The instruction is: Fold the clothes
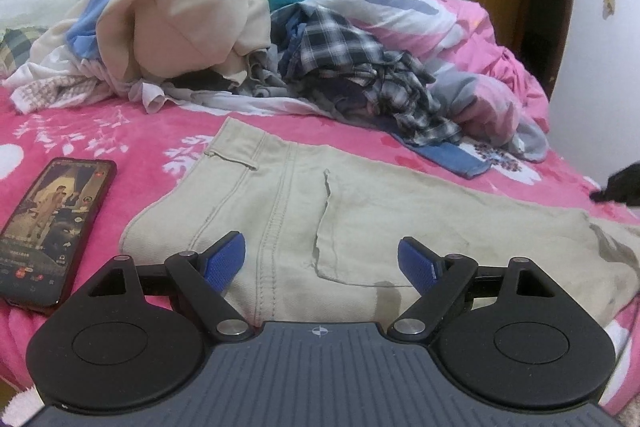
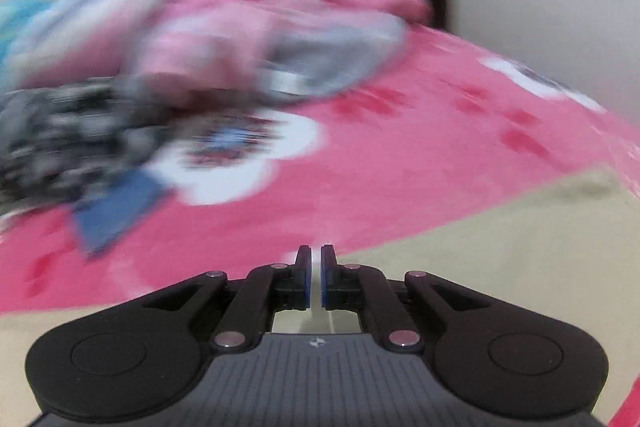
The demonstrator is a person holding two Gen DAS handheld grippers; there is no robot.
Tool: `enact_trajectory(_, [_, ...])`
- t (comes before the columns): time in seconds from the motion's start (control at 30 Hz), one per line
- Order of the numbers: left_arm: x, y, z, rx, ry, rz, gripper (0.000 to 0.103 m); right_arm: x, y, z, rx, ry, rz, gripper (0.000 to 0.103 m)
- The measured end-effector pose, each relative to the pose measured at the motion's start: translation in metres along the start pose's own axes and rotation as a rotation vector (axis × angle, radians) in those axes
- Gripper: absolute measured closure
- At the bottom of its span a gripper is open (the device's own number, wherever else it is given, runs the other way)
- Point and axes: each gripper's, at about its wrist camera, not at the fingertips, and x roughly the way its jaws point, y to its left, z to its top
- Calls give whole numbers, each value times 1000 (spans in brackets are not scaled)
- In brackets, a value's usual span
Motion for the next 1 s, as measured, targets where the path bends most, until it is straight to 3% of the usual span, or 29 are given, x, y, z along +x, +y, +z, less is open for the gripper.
enact_trajectory(0.13, [0, -4, 3, 7, 14, 23, 18, -45, 59, -30, -197, -3, 269, 67])
enact_trajectory(0.23, [0, -7, 5, 9, 21, 44, 18, -66, 101, -69, -414, 36, 426, 67])
enact_trajectory(0.27, [-1, -8, 6, 14, 22, 50, 18, -67, 108, -81, -489, 54, 438, 67])
enact_trajectory(0.4, [-4, -10, 6, 40, 25, 75, 18, -58, 91, -112, -652, 108, 347, 67])
enact_trajectory(0.47, [-5, -9, 6, 45, 23, 84, 18, -56, 53, -102, -541, 99, 310, 67])
enact_trajectory(0.63, [-6, -8, 6, 47, 21, 100, 18, -59, -37, -73, -237, 67, -70, 68])
enact_trajectory(0.7, [-7, -10, 7, 51, 21, 108, 18, -72, -57, -74, -143, 45, -111, 68])
enact_trajectory(0.8, [-11, -14, 12, 46, 9, 116, 18, -96, -57, -79, -95, -17, -56, 70])
enact_trajectory(1.0, [-18, -37, 26, 76, -4, 55, 16, -125, 16, -84, -166, -120, 262, 70])
